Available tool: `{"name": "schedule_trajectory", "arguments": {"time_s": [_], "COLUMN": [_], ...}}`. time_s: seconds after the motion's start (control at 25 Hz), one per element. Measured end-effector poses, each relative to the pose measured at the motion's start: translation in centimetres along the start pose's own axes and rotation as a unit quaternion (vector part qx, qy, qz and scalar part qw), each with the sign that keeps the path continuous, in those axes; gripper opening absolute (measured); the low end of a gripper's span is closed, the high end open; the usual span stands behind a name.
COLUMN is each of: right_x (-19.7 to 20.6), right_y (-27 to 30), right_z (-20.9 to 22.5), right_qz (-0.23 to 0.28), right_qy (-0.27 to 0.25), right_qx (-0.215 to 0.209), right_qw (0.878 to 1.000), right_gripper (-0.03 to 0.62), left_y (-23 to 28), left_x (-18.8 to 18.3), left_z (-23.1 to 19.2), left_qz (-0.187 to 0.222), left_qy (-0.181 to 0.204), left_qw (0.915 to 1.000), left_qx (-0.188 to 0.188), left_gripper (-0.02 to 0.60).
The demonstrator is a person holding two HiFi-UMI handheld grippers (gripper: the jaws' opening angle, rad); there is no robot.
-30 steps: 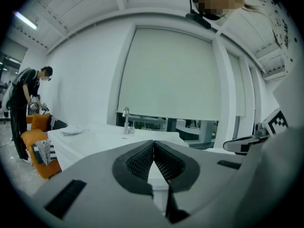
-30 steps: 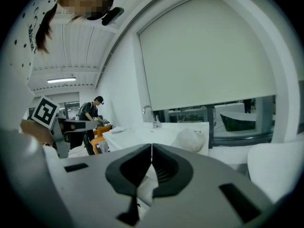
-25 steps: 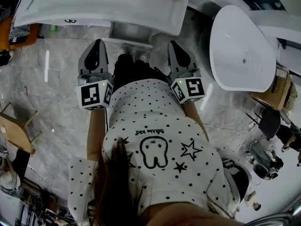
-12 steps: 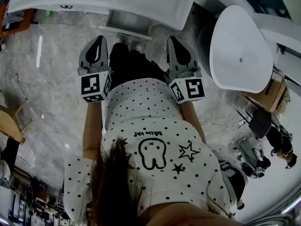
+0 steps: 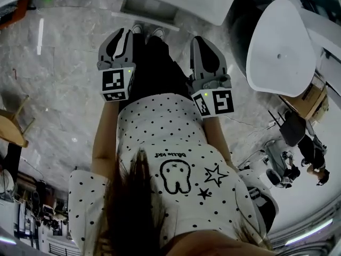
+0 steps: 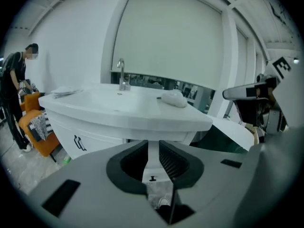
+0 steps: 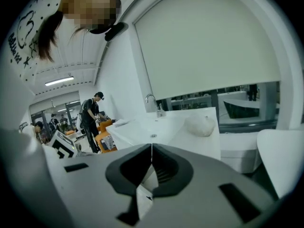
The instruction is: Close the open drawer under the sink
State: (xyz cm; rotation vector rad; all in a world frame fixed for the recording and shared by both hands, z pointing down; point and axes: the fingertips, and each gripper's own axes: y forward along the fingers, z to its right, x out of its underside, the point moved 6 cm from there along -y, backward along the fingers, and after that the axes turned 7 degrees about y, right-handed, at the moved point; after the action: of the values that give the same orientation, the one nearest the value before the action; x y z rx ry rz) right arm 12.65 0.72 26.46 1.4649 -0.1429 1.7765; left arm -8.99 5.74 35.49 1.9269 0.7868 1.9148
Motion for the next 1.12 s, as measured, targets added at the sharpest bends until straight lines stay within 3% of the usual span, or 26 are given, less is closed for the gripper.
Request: {"name": "schedule_trajectory", "arguments": {"time_s": [0.44,0.8,1.12], "right_x": [3.3,5.7,10.7], "right_y": [2.3,3.7,4.0], "right_z": [-1.0,-0.8,-0.8], "right_qz": [-0.024,-0.024,-0.049], "right_qy": [0.019,0.041,0.056], "right_qx": [0.033,0.072,0.102], "right_qw": [0.999,0.996,0.992], "right_gripper": [0.014,0.014,0.014], "left_y": [7.7,11.6,15.4], "left_x": [10.6,17.1,21.3], "left_z": [0.3,0.7,1.1], "left_qz": [-0.077,-0.09,-0.104], "left_qy": [0.017,-0.001,-0.008], "left_qw": [0.9945,0.9906,0.9881], "left_qx": [0.069,0.103,0.113], "left_gripper": [0.1,0.1,0.109]}}
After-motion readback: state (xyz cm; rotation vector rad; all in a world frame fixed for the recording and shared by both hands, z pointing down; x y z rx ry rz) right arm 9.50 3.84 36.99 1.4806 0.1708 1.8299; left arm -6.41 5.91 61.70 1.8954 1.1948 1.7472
